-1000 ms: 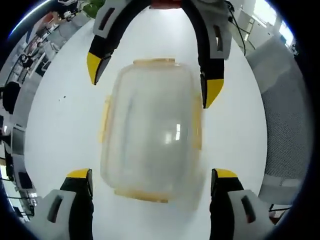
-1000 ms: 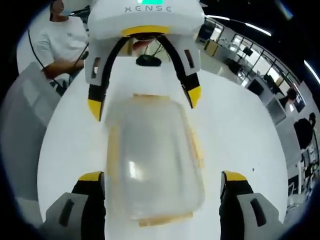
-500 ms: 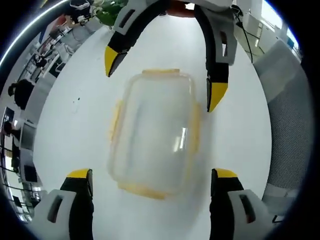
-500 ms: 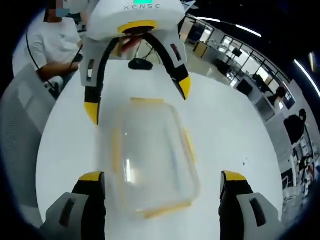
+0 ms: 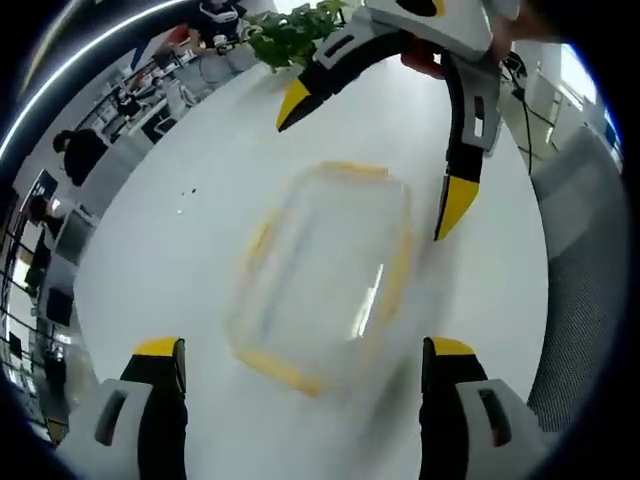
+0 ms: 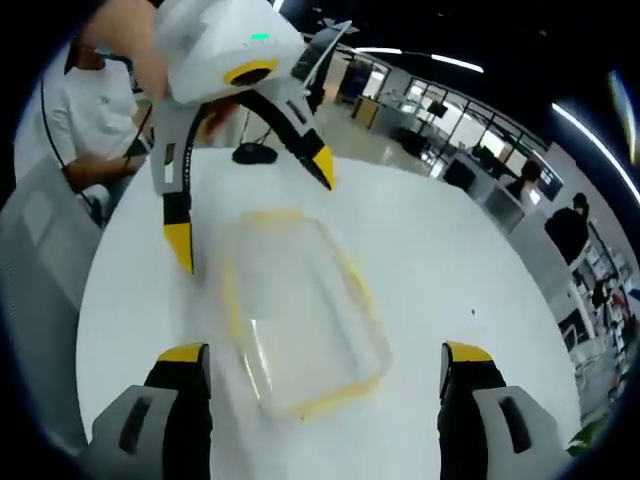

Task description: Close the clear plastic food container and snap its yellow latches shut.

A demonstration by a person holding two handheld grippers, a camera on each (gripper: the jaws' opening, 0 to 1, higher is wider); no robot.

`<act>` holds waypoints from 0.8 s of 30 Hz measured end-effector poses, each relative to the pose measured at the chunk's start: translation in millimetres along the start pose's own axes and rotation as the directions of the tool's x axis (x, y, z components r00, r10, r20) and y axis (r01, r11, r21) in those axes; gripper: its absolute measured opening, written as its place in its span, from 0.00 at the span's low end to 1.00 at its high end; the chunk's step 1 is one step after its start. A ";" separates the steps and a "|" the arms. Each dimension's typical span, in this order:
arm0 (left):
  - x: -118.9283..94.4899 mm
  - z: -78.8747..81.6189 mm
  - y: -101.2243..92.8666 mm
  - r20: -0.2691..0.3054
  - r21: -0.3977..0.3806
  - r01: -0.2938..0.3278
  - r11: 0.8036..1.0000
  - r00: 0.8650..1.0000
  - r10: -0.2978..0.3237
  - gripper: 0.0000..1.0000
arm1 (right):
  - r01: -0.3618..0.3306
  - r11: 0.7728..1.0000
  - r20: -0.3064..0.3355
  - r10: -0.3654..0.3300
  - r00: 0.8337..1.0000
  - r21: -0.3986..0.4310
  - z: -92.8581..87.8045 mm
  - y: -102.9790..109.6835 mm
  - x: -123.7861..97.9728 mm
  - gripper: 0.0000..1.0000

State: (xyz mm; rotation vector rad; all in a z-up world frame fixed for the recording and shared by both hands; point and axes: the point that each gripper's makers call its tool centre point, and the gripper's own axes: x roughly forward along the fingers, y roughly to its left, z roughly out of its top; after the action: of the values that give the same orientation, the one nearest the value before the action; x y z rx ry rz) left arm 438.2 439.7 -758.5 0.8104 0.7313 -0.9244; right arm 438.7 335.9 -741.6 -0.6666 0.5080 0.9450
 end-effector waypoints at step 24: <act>-23.5 -13.3 -11.6 0.152 -0.347 -0.004 0.938 0.987 0.060 0.97 | 0.038 0.961 0.122 -0.074 0.990 0.273 0.0 18.5 -27.3 0.98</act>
State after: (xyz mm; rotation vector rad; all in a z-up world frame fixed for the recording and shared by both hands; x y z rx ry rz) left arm 415.6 455.8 -749.1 0.4301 0.7114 -0.7916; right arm 409.2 328.2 -729.1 -0.3673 0.4880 0.8405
